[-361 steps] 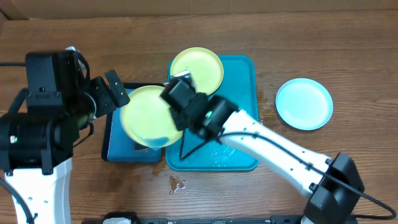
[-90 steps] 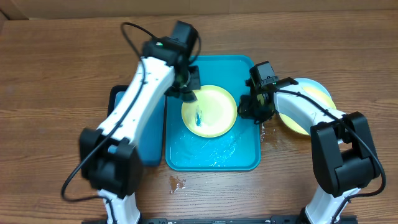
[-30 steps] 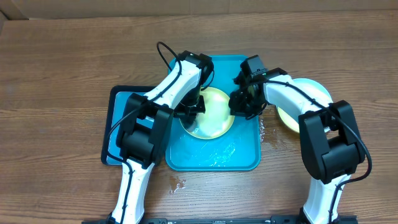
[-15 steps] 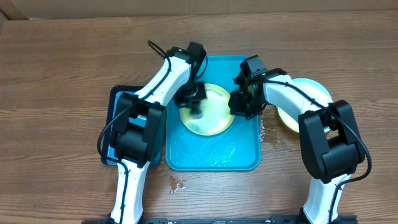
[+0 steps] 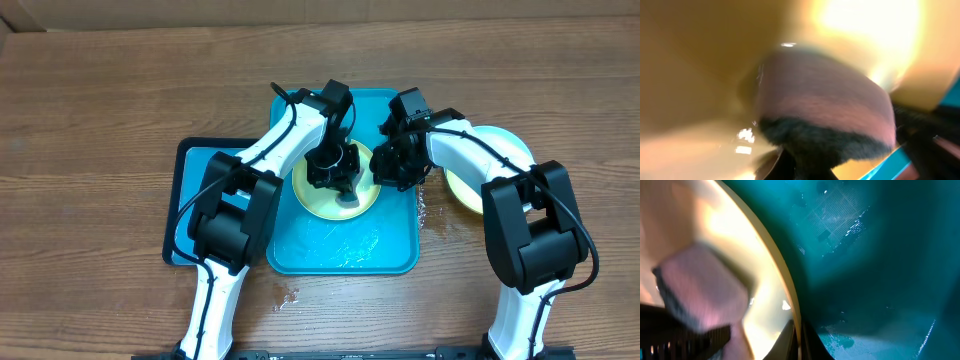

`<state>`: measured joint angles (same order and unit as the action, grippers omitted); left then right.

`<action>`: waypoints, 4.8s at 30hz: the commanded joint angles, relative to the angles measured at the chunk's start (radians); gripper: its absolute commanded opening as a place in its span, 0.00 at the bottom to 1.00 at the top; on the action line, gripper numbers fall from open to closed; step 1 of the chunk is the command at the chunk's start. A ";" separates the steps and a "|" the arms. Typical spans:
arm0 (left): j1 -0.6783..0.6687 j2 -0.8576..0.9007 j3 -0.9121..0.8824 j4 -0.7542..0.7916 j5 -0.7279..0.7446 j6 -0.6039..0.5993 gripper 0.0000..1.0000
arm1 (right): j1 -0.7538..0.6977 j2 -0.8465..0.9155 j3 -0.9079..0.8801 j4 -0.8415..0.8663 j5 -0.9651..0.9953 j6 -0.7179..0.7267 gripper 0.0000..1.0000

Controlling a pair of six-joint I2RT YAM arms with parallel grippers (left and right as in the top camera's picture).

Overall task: Clean dirty plates on tray and stack at the side
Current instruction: 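Scrub the held yellow plate with the sponge using the left gripper, then return the sponge to the black tray with the left gripper, then lift the yellow plate off the teal tray with the right gripper, then carry the yellow plate right and stack it on the plate pile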

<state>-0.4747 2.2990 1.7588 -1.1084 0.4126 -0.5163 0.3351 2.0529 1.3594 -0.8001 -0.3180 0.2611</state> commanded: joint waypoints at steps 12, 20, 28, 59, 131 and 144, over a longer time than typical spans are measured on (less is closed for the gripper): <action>0.113 -0.127 -0.055 -0.199 -0.579 -0.113 0.04 | 0.012 0.041 -0.017 0.006 0.059 -0.015 0.04; 0.180 -0.385 -0.055 -0.230 -0.488 -0.103 0.04 | 0.012 0.041 -0.016 0.005 0.063 -0.015 0.04; 0.303 -0.467 -0.113 -0.320 -0.737 -0.077 0.04 | 0.012 0.041 -0.017 0.006 0.063 -0.014 0.04; 0.580 -0.864 0.115 -0.317 -0.386 0.080 0.96 | 0.472 -0.139 0.375 -0.087 0.613 -0.004 0.04; 0.580 -1.187 0.163 -0.254 -0.550 0.037 1.00 | 0.586 -0.210 0.354 0.048 0.743 0.314 0.04; 0.580 -1.157 0.161 -0.311 -0.523 0.042 1.00 | -0.265 -0.241 0.406 -0.085 -0.420 0.280 0.04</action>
<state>0.1028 1.1290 1.9102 -1.4078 -0.1276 -0.4683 0.1967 1.8614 1.7390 -0.8085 -0.6243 0.5461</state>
